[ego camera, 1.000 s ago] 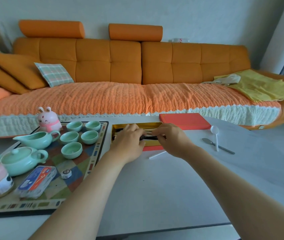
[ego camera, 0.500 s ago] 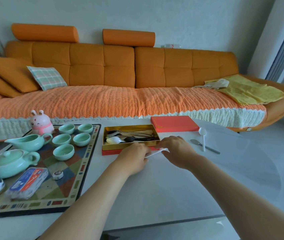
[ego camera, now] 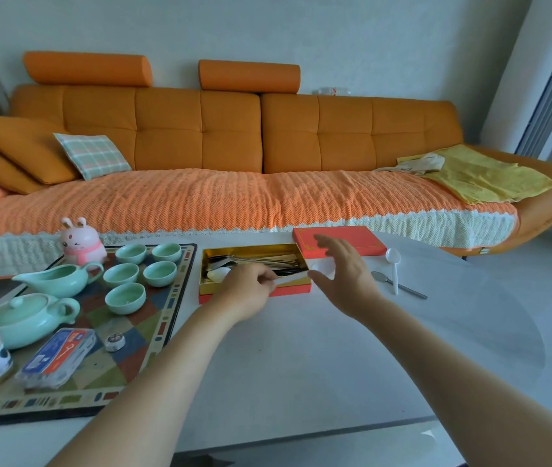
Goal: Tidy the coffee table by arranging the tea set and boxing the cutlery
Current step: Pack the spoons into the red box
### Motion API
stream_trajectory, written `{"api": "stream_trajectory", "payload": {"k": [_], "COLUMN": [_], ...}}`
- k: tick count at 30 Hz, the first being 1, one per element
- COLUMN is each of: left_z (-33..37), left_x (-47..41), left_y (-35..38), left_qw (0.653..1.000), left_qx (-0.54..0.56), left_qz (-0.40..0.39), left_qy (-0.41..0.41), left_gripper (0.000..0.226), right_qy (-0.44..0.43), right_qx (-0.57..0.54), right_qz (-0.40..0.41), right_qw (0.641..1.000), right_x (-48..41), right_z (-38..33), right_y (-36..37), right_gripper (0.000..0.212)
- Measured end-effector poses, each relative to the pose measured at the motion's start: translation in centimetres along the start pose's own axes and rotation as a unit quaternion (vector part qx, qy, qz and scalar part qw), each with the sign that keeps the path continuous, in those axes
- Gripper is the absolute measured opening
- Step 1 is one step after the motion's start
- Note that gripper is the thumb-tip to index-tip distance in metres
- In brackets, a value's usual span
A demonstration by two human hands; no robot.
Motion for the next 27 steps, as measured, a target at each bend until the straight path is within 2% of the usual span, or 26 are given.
{"api": "stream_trajectory", "payload": {"k": [2, 4, 5, 7, 9, 10, 13, 16, 18, 19, 21, 24, 26, 27], "left_z": [-0.2, -0.4, -0.4, -0.3, 0.0, 0.1, -0.1, -0.6, -1.0, -1.2, -2.0, -2.5, -2.8, -2.9], "left_x": [0.1, 0.2, 0.2, 0.5, 0.5, 0.6, 0.3, 0.0, -0.1, -0.1, -0.3, -0.4, -0.4, -0.5], "left_y": [-0.9, -1.4, -1.5, -1.5, -1.5, -1.5, -1.8, -2.7, -3.1, -3.3, -3.9, -5.2, -6.1, -6.3], "left_qw": [0.998, 0.988, 0.982, 0.975, 0.978, 0.982, 0.988, 0.986, 0.994, 0.995, 0.984, 0.961, 0.942, 0.937], "left_qx": [0.063, 0.143, 0.179, 0.218, 0.206, 0.188, 0.151, 0.162, 0.090, 0.028, -0.048, -0.028, -0.044, -0.071], "left_qz": [0.026, 0.042, 0.042, 0.027, 0.016, 0.014, 0.031, 0.047, 0.067, 0.095, 0.169, 0.269, 0.323, 0.329], "left_qy": [-0.019, -0.038, -0.043, -0.041, -0.026, -0.016, -0.008, -0.015, -0.003, 0.007, 0.026, 0.051, 0.076, 0.098], "left_gripper": [0.013, 0.012, 0.012, 0.013, 0.014, 0.013, 0.011, 0.009, 0.010, 0.013, 0.022, 0.032, 0.041, 0.043], "right_qy": [0.066, 0.159, 0.191, 0.208, 0.203, 0.203, 0.207, 0.195, 0.194, 0.199, 0.192, 0.098, 0.018, -0.006], "right_qx": [-0.081, -0.183, -0.232, -0.324, -0.386, -0.403, -0.444, -0.446, -0.449, -0.438, -0.341, -0.126, -0.010, 0.039], "right_qz": [0.041, 0.030, 0.008, -0.042, -0.071, -0.076, -0.080, -0.085, -0.064, -0.043, 0.013, 0.074, 0.089, 0.071], "right_qw": [0.994, 0.970, 0.954, 0.922, 0.897, 0.889, 0.868, 0.869, 0.870, 0.876, 0.920, 0.984, 0.996, 0.997], "right_x": [-0.4, -0.8, -1.1, -1.5, -1.7, -1.8, -2.6, -3.3, -3.7, -4.0, -4.6, -5.2, -5.3, -5.2], "right_z": [-0.4, -1.1, -1.6, -2.8, -4.4, -5.1, -6.3, -7.0, -7.3, -7.2, -6.8, -5.9, -5.5, -5.4], "right_y": [-0.1, 0.0, 0.3, 0.9, 1.4, 1.6, 2.1, 2.5, 3.0, 3.2, 3.5, 4.2, 4.8, 5.2], "right_gripper": [0.073, 0.076, 0.071, 0.044, 0.020, 0.015, 0.017, 0.017, 0.014, 0.013, 0.014, 0.018, 0.020, 0.021]}}
Point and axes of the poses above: each hand's wrist, its own x-axis away from the middle knuckle, its own y-axis out of the palm, z = x × y, the point moved 3 cm from there along -x, towards the middle knuckle, and after that the axes turned 5 degrees about x, right-handed, at the moved point
